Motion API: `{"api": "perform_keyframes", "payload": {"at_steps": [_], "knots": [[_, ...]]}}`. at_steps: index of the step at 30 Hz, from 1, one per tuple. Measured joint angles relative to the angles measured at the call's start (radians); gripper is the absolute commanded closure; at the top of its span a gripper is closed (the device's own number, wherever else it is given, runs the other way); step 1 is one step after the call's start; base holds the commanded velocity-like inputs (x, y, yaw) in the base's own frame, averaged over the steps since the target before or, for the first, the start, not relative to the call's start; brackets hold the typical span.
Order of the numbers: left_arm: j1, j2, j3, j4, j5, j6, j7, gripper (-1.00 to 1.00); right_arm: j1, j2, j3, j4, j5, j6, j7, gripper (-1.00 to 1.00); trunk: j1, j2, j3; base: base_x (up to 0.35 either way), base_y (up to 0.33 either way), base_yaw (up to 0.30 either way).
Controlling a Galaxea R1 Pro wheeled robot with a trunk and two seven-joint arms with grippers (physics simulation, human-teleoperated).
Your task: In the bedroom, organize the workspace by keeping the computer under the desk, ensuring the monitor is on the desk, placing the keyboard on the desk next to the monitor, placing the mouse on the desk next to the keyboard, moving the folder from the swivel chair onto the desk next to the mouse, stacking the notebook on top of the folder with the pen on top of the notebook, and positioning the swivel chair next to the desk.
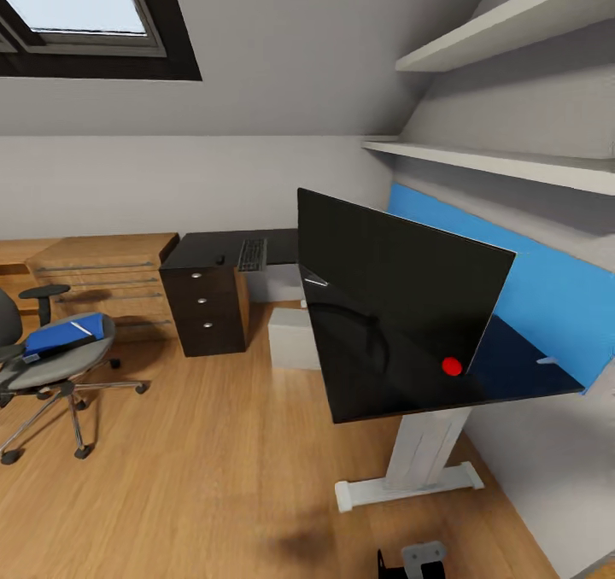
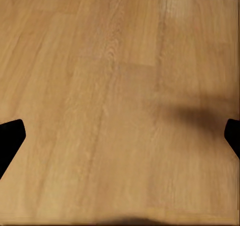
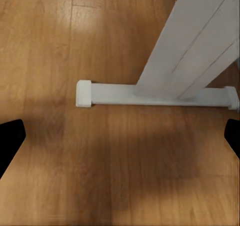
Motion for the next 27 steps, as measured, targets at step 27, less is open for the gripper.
{"api": "perform_keyframes", "payload": {"at_steps": [27], "knots": [[0.0,-0.001,0.0,-0.003,-0.002,-0.004,-0.002,-1.0,0.0,-0.047,-0.007,-0.005,-0.009,-0.025,-0.002,-1.0,-0.015,0.028,0.012,0.0,-0.031,-0.023]]}}
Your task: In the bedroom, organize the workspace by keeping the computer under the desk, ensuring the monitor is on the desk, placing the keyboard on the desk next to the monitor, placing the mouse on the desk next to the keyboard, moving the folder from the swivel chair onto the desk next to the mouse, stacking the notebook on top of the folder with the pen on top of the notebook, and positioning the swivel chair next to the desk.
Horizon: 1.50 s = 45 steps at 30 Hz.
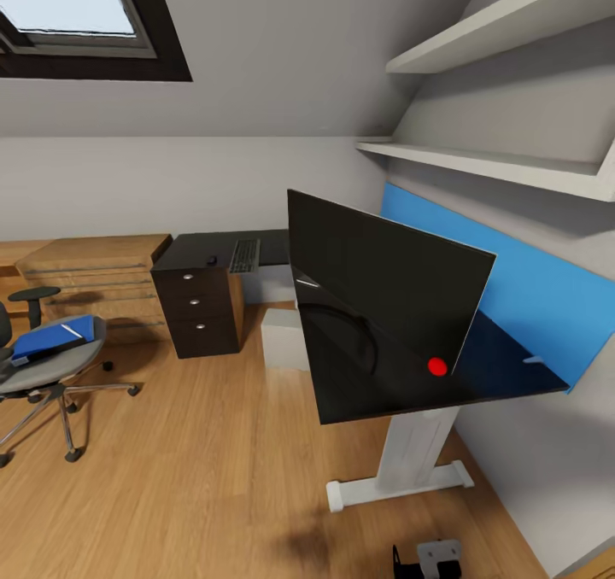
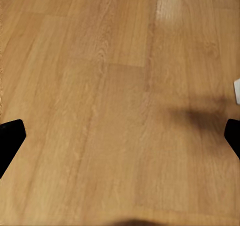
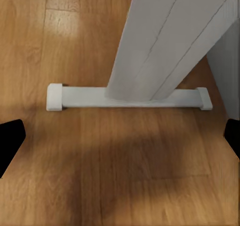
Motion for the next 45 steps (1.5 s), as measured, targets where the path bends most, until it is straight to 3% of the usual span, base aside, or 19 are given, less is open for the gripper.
{"api": "perform_keyframes", "payload": {"at_steps": [4,8,11,17,21,29,32,34,37,40,45], "knots": [[0.0,0.001,0.001,0.0,0.001,0.008,0.002,-1.0,0.0,-0.017,-0.022,-0.002,-0.031,-0.013,0.0,-1.0,-0.015,0.028,0.013,0.0,0.0,0.0],[0.0,0.002,0.001,0.0,0.002,0.016,0.003,-1.0,0.0,-0.052,-0.079,-0.017,-0.11,-0.053,0.017,-1.0,-0.031,0.056,0.025,0.0,0.0,0.0],[0.0,0.002,0.001,0.0,0.002,0.018,0.003,-1.0,0.0,-0.072,-0.104,-0.041,-0.144,-0.071,0.048,-1.0,-0.042,0.077,0.035,0.0,0.0,0.0],[0.0,0.002,0.001,0.0,0.002,0.02,0.003,-1.0,0.0,-0.093,-0.125,-0.086,-0.192,-0.077,0.078,-1.0,-0.065,0.119,0.053,0.0,0.0,0.0],[0.0,0.002,0.001,0.0,0.001,0.02,0.002,-1.0,0.0,-0.117,-0.129,-0.171,-0.24,-0.051,0.086,-1.0,-0.081,0.147,0.066,0.0,0.0,0.0],[0.0,0.002,0.0,0.0,0.001,0.021,0.002,-1.0,0.0,-0.19,-0.141,-0.392,-0.276,0.198,0.082,-1.0,-0.111,0.203,0.091,0.0,0.0,0.0],[0.0,0.002,0.0,0.0,0.001,0.021,0.002,-1.0,0.0,-0.225,-0.199,-0.474,-0.278,0.289,0.081,-1.0,-0.123,0.224,0.1,0.0,0.0,0.0],[0.0,0.002,0.0,0.0,0.001,0.021,0.002,-1.0,0.0,-0.233,-0.236,-0.509,-0.278,0.325,0.081,-1.0,-0.13,0.238,0.107,0.0,0.0,0.0],[0.0,0.002,0.0,0.0,0.001,0.021,0.002,-1.0,0.0,-0.243,-0.325,-0.592,-0.274,0.412,0.082,-1.0,-0.142,0.259,0.116,0.0,0.0,0.0],[0.0,0.002,0.0,0.0,0.001,0.021,0.002,-1.0,0.0,-0.252,-0.369,-0.635,-0.273,0.457,0.083,-1.0,-0.153,0.28,0.126,0.0,0.0,0.0],[0.0,0.002,0.0,0.0,0.001,0.021,0.002,-1.0,0.0,-0.293,-0.397,-0.666,-0.275,0.485,0.085,-1.0,-0.173,0.315,0.141,0.0,0.0,0.0]]}}
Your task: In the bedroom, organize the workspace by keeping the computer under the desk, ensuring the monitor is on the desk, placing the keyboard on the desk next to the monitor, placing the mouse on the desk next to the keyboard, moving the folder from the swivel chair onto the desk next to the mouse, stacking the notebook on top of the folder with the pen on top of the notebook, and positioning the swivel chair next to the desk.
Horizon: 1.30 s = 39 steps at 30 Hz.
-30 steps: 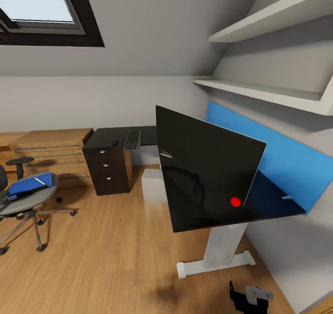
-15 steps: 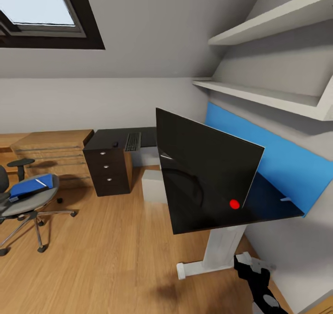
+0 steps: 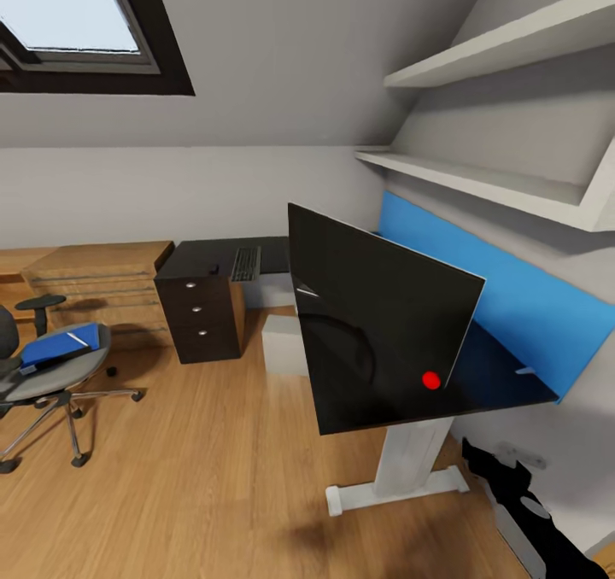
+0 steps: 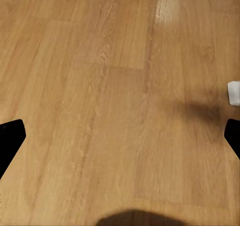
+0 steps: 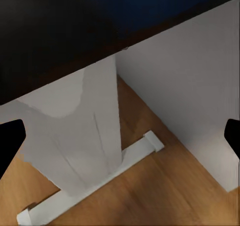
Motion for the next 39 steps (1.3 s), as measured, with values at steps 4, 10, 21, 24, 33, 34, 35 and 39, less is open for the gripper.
{"api": "perform_keyframes", "payload": {"at_steps": [4,10,21,24,33,34,35,39], "knots": [[0.0,0.0,0.0,0.0,0.001,0.0,0.0,-1.0,0.0,-0.014,-0.006,-0.023,0.0,0.005,0.0,-1.0,-0.015,0.028,0.013,0.0,0.0,0.0],[0.0,0.0,-0.001,0.0,0.0,-0.001,0.0,-1.0,0.0,-0.036,-0.026,-0.06,-0.001,0.006,-0.001,-1.0,-0.038,0.07,0.031,0.0,0.0,0.0],[0.0,0.0,0.001,0.0,0.0,-0.009,-0.004,-1.0,0.0,-0.049,-0.052,-0.149,0.007,-0.004,-0.002,-1.0,-0.038,0.07,0.032,0.0,0.0,0.0],[0.0,0.0,0.002,0.0,0.0,-0.01,-0.003,-1.0,0.0,-0.051,-0.06,-0.17,0.01,-0.016,-0.003,-1.0,-0.038,0.07,0.032,0.034,0.0,0.0],[0.0,0.0,0.002,0.0,0.0,-0.011,-0.003,-1.0,0.0,-0.056,-0.067,-0.189,0.014,-0.09,-0.004,-1.0,-0.039,0.07,0.031,0.159,-0.018,0.0],[0.0,0.0,0.002,0.0,0.0,-0.011,-0.003,-1.0,0.0,-0.056,-0.066,-0.189,0.014,-0.092,-0.004,-1.0,-0.039,0.07,0.031,0.04,-0.008,0.0],[0.0,0.0,0.002,0.0,0.0,-0.01,-0.003,-1.0,0.0,-0.056,-0.066,-0.189,0.015,-0.095,-0.003,-1.0,-0.039,0.07,0.031,0.043,-0.006,0.0],[0.0,0.0,0.001,0.0,0.0,-0.009,-0.003,-1.0,0.0,-0.056,-0.067,-0.188,0.019,-0.1,-0.003,-1.0,-0.039,0.07,0.031,0.173,-0.003,0.0]]}}
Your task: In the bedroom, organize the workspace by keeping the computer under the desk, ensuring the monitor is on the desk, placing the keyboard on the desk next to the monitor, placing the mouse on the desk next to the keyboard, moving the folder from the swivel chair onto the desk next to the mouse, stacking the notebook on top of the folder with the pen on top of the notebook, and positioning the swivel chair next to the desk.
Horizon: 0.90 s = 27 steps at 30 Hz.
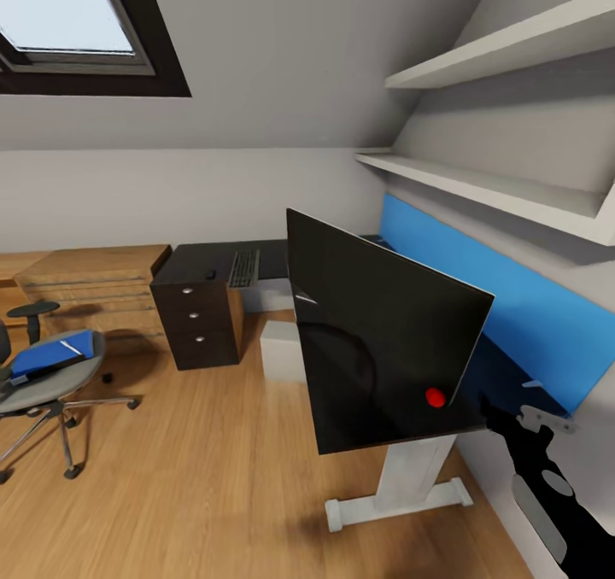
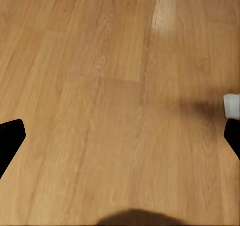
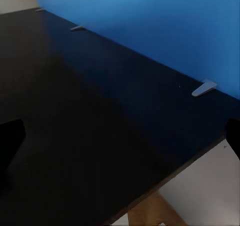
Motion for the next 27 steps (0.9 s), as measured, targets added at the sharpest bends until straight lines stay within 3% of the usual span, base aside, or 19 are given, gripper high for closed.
{"api": "perform_keyframes", "payload": {"at_steps": [16,27], "knots": [[0.0,0.0,0.0,0.0,0.0,-0.002,0.0,-1.0,0.0,-0.001,-0.006,0.005,0.001,-0.001,-0.002,-1.0,0.0,0.0,0.0,0.154,0.0,0.0],[0.0,0.0,0.001,0.0,0.0,-0.002,0.0,-1.0,0.0,-0.004,-0.059,0.005,0.004,-0.001,0.003,-1.0,0.0,0.0,0.0,0.035,0.0,0.0]]}}
